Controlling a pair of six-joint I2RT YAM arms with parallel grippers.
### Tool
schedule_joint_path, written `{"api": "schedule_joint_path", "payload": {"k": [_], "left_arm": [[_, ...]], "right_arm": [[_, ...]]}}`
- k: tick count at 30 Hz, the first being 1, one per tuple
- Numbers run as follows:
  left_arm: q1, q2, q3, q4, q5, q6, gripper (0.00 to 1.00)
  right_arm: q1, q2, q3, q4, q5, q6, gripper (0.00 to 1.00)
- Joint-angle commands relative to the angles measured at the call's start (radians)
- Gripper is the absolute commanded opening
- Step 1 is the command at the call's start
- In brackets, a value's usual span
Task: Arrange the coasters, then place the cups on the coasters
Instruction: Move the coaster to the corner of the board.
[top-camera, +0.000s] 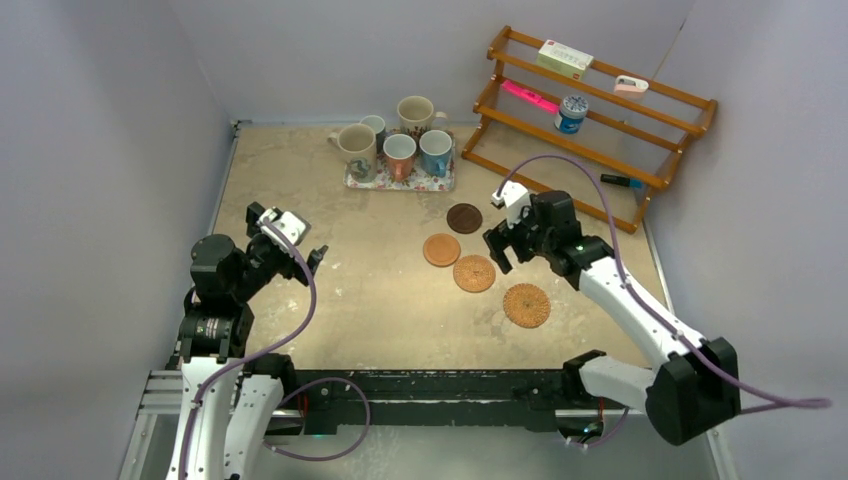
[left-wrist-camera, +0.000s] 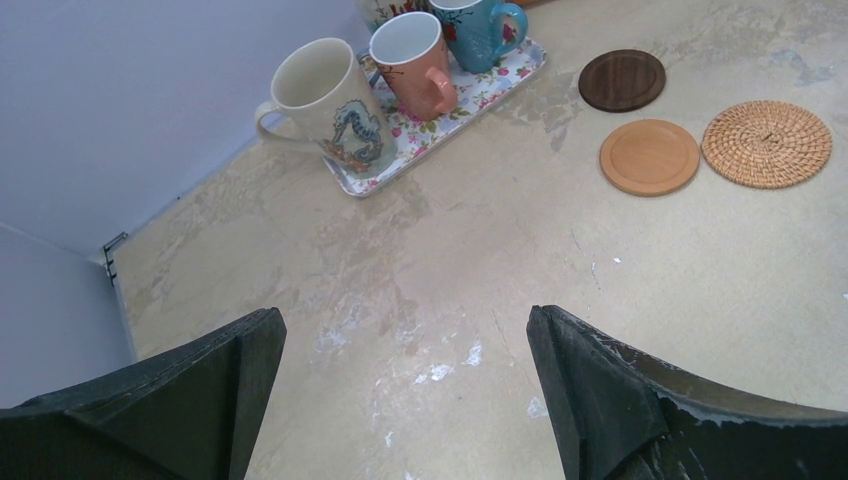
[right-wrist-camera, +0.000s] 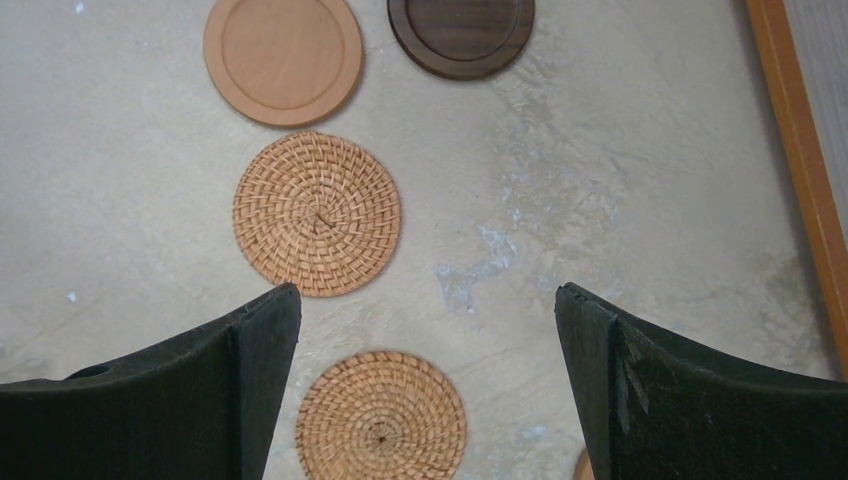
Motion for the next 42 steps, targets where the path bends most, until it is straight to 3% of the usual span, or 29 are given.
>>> {"api": "schedule_joint_path", "payload": {"k": [1, 11, 42], "left_arm": [[-0.004, -0.001, 0.005, 0.002, 0.029, 0.018, 1.0], [-0.005, 0.0, 0.003, 0.002, 0.036, 0.022, 1.0], [-0.005, -0.025, -0.006, -0.007, 0.076, 0.044, 1.0]], "right_arm": [[0.05, 0.084, 0.058, 0.075, 0.075, -0.078, 0.99], [0.122, 0.17, 0.054, 0.198, 0.071, -0.209, 0.99], [0.151, 0.25, -0.189, 0.495, -0.113, -0.517, 0.99]]}}
